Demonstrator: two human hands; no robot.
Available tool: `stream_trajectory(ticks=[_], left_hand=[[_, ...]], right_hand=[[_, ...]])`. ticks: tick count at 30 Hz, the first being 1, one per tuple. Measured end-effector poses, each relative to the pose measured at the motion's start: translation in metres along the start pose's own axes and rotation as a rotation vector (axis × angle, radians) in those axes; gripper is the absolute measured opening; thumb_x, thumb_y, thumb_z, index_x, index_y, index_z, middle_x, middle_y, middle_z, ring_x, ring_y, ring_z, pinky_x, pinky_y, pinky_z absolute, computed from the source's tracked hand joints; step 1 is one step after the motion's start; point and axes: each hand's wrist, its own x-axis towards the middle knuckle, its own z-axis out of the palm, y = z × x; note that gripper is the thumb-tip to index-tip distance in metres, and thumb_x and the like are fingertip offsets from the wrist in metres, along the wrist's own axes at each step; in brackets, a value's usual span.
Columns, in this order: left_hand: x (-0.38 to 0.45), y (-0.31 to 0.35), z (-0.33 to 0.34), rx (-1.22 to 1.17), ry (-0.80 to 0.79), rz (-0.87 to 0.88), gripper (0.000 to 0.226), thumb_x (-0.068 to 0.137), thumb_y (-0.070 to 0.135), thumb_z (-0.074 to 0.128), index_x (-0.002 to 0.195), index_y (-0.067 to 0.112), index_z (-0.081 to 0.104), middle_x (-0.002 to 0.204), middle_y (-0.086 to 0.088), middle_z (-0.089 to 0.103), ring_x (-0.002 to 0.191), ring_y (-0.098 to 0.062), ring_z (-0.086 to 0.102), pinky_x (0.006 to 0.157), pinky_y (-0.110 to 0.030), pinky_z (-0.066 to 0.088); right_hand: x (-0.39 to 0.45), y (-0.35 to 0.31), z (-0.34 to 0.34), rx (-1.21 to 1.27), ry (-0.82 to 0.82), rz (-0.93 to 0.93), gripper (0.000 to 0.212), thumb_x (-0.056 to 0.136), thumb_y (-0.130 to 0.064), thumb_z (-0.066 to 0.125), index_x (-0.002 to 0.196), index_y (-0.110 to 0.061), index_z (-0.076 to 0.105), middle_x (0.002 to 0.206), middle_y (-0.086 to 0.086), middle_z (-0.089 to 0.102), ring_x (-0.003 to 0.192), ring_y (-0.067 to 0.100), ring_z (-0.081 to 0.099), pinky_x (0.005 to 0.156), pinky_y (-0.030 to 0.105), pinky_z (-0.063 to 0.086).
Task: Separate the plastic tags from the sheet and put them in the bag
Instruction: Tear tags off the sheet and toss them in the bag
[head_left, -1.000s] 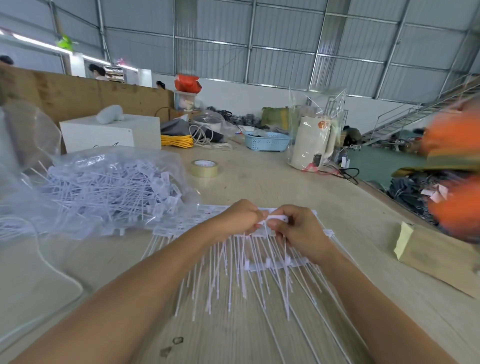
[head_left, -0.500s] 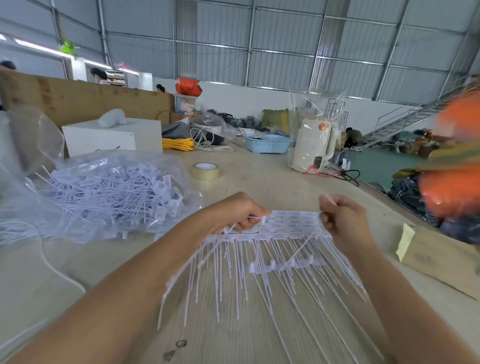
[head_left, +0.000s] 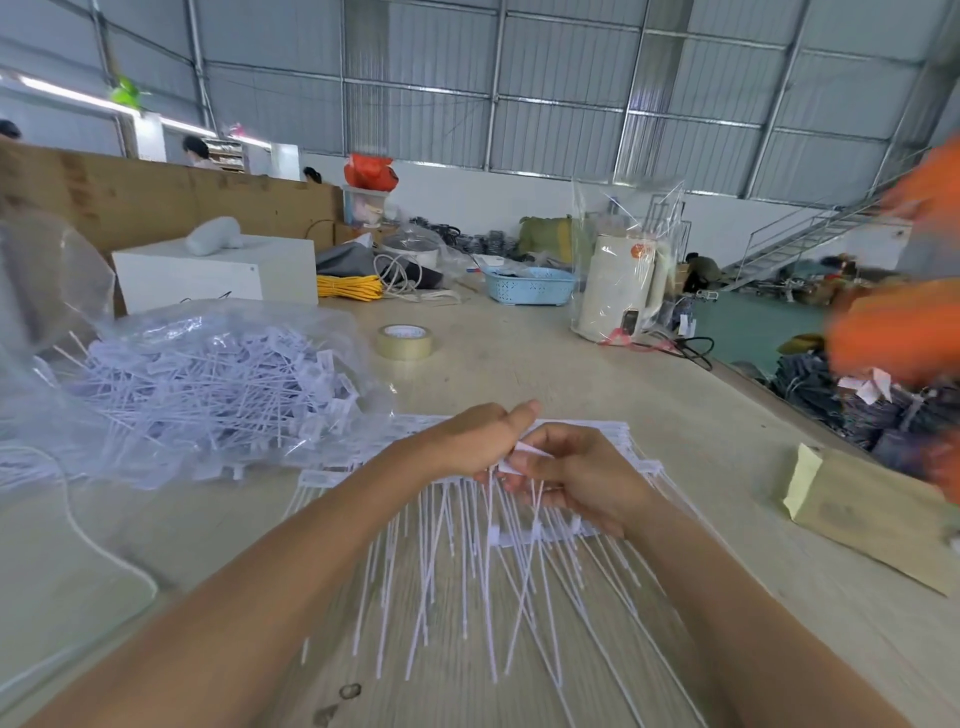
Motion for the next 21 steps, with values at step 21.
stream_trajectory(ticks=[21], left_hand=[[-0.004, -0.004, -0.008, -0.013, 0.025, 0.005, 0.04, 0.095, 0.024, 0.054, 0.058, 0.008, 0.052, 0.052, -0.004, 0.042, 0.049, -0.013, 0.037, 0.055, -0.026, 0.03]], right_hand=[[0.006, 0.007, -0.011, -0.105, 0.125, -0.082, 0.013, 0.088, -0.01, 0.063, 0.076, -0.005, 0.063, 0.051, 0.001, 0.061, 0.048, 0.014, 0.058, 0.051, 0.028, 0.054]])
